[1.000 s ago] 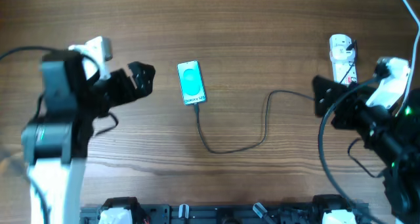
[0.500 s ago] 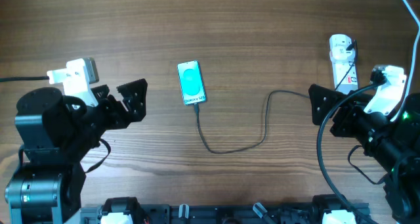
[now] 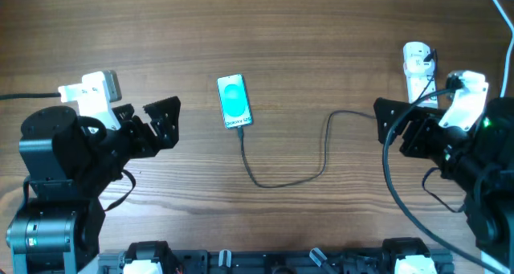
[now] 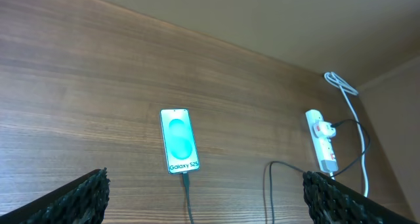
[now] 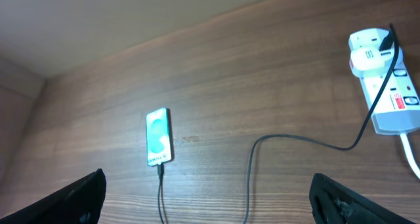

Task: Plug charger to phone and switch on socket

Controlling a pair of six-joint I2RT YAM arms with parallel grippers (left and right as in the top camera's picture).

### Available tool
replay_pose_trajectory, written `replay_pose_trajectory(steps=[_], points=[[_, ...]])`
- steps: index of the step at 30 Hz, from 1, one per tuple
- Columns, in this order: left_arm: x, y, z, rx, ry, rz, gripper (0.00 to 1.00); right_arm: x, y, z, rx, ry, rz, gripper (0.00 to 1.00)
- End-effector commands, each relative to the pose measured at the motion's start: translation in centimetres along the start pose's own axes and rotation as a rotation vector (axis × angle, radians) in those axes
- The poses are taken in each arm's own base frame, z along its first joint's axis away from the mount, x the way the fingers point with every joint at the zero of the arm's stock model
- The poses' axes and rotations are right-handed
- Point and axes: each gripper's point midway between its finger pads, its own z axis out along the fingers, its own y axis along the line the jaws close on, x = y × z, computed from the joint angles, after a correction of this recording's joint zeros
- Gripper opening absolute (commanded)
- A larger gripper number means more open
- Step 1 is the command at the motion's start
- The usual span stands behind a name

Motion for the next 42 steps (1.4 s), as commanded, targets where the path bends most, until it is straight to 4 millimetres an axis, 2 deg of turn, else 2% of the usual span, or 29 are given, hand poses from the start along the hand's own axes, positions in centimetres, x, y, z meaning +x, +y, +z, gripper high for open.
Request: replay_pose_trajectory(steps=[1, 6, 11, 14, 16, 17, 22, 29, 33, 37, 42], points=[[0.2, 0.4, 0.1, -0.019, 0.006, 0.015, 1.0, 0.2, -0.2, 1.1, 0.008, 0.038, -0.01, 1.0], [0.2, 1.1, -0.6, -0.059, -0.015, 0.02, 1.0, 0.5, -0.8, 3.1, 0.03, 0.1, 0.006, 1.0], [0.3, 1.4, -4.0, -0.097, -0.107, 0.023, 1.0, 1.2, -1.7, 5.8, 0.059, 0.187, 0.028, 1.0], [1.3, 2.2, -5.9, -0.135, -0.167, 0.012, 1.0, 1.9, -2.5, 7.8, 0.082, 0.252, 0.044, 1.0], [2.4, 3.6, -6.7, -0.181, -0.215, -0.01, 1.0, 2.4, -3.0, 9.2, 0.097, 0.298, 0.055, 1.0], [3.6, 4.7, -6.8, -0.214, -0.239, -0.031, 1.0, 2.9, -3.5, 10.3, 0.111, 0.337, 0.066, 1.0], [6.2, 7.0, -5.3, -0.25, -0.25, -0.055, 1.0, 4.6, -4.9, 13.5, 0.148, 0.445, 0.093, 1.0], [6.3, 8.5, -0.7, -0.168, -0.314, -0.057, 1.0, 6.4, -6.7, 18.4, 0.181, 0.54, 0.118, 1.0], [6.1, 9.6, 1.1, -0.116, -0.444, -0.068, 1.0, 6.4, -7.5, 21.5, 0.178, 0.53, 0.115, 1.0], [6.8, 10.5, 2.4, -0.071, -0.534, -0.075, 1.0, 6.0, -8.0, 24.1, 0.166, 0.496, 0.106, 1.0], [8.3, 11.6, 4.1, -0.046, -0.58, -0.079, 1.0, 5.4, -8.3, 26.1, 0.152, 0.456, 0.096, 1.0]])
